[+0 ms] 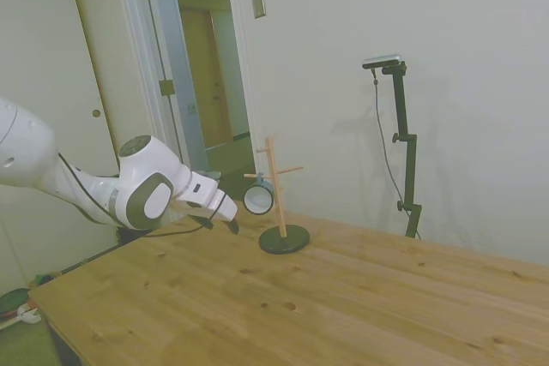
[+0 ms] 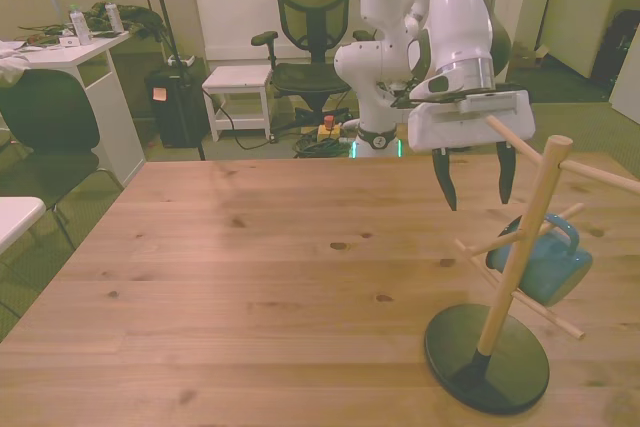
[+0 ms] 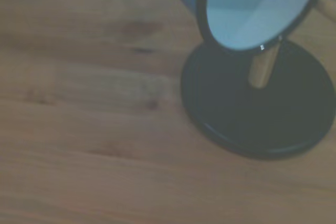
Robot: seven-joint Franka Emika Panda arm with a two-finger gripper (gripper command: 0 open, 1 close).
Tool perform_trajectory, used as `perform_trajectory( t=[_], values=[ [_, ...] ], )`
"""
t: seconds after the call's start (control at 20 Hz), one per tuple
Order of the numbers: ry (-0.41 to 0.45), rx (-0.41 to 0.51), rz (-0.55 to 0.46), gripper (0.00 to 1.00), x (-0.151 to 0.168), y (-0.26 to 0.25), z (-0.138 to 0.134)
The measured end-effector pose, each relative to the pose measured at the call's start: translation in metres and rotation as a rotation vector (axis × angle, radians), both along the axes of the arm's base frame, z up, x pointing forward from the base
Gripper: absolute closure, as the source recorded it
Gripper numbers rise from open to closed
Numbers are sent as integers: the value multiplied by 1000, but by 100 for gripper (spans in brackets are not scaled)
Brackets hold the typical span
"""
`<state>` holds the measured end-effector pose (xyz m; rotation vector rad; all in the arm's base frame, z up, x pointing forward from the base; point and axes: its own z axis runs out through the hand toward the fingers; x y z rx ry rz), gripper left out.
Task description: Unload the mug
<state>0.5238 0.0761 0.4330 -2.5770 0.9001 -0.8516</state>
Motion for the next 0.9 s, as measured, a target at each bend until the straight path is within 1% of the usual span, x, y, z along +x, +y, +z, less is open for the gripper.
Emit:
perform_trajectory(
  t=[0.25, 0.6, 0.7, 0.8, 0.9],
  values=[
    [-60, -12, -10, 0, 26, 11, 23],
    [-99, -34, -16, 0, 53, 25, 29],
    [-98, -31, -20, 0, 57, 27, 30],
    [-50, -32, -29, 0, 56, 35, 25],
    [-54, -30, -31, 0, 57, 35, 27]
  ],
)
